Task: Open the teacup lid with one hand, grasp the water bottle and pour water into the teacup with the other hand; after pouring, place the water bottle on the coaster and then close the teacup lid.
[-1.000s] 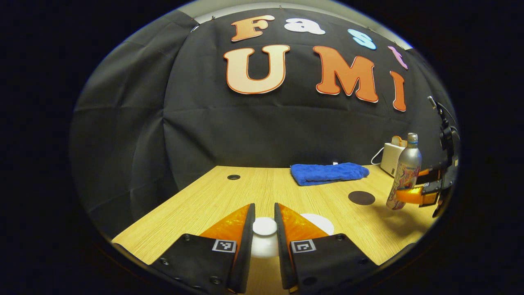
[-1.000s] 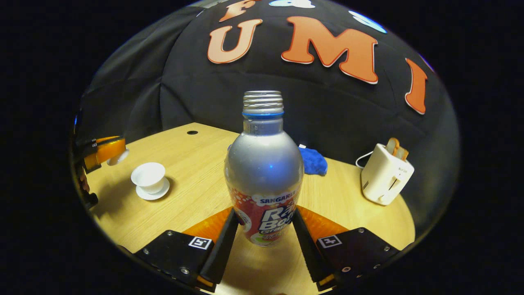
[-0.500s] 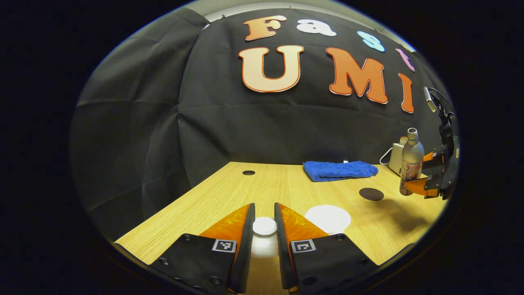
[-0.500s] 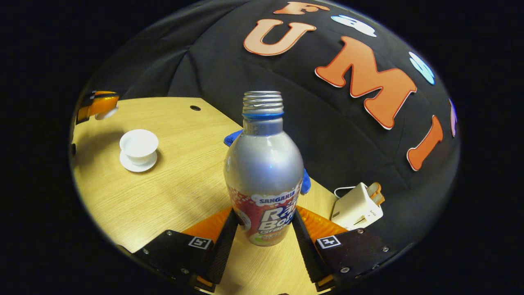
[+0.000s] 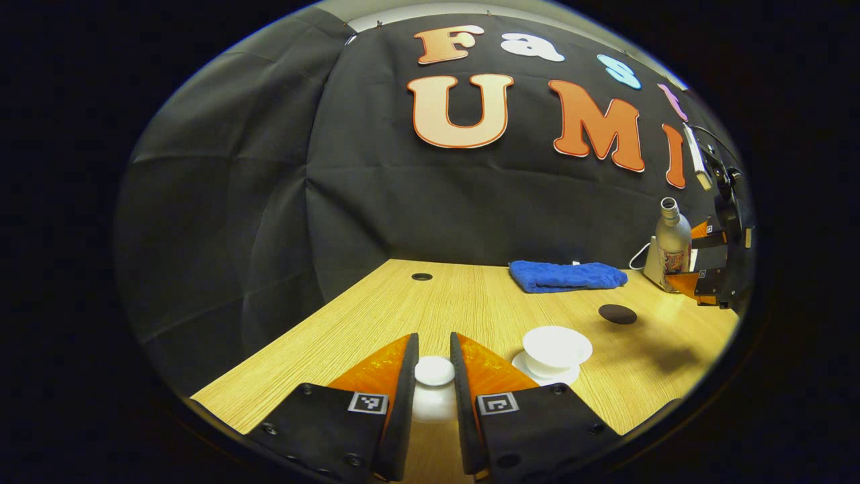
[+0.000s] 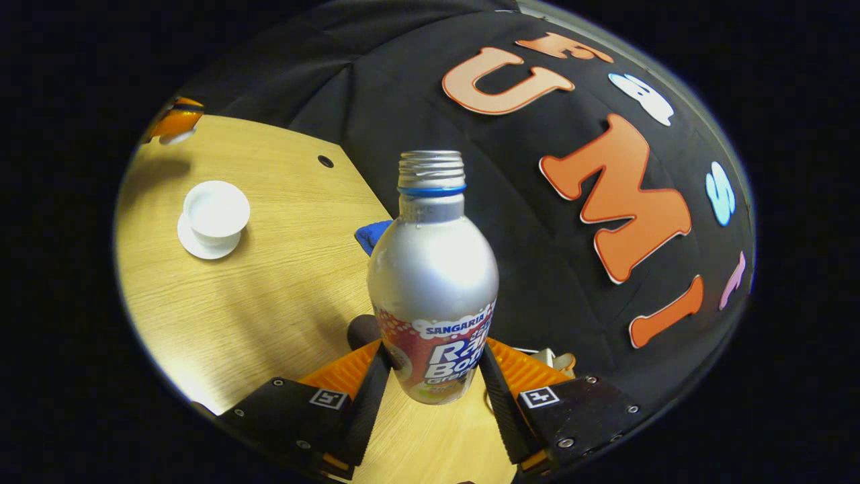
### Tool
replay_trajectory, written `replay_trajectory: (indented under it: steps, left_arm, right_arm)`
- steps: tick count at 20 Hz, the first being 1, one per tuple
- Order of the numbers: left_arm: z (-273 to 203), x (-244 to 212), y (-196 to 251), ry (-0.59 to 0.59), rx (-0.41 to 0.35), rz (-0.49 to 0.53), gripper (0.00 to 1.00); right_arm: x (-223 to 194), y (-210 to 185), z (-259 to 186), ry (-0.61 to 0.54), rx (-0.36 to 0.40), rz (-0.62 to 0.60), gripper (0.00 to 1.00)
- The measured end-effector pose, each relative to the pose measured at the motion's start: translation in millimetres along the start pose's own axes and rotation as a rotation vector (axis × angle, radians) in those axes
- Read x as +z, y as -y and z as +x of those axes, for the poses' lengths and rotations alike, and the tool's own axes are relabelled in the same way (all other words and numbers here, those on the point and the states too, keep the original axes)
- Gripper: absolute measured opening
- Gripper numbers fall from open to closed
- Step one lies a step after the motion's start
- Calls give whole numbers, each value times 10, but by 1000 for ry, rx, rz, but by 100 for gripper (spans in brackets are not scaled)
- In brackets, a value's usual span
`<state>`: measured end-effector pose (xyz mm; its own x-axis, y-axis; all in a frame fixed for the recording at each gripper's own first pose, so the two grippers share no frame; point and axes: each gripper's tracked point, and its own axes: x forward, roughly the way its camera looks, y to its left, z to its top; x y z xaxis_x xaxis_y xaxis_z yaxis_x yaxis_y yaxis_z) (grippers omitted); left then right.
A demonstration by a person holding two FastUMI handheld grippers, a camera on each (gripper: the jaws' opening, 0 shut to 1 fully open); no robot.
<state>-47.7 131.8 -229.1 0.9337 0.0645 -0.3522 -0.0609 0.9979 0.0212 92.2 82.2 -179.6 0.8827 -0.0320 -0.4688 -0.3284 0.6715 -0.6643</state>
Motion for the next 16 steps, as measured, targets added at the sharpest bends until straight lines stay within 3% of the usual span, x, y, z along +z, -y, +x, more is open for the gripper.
replay_trajectory:
  steps: [16]
  left_arm:
    - [-88,-76,-278,1,43,35,35]
  right_arm:
    - [654,-497,253,137,-3,-306,78]
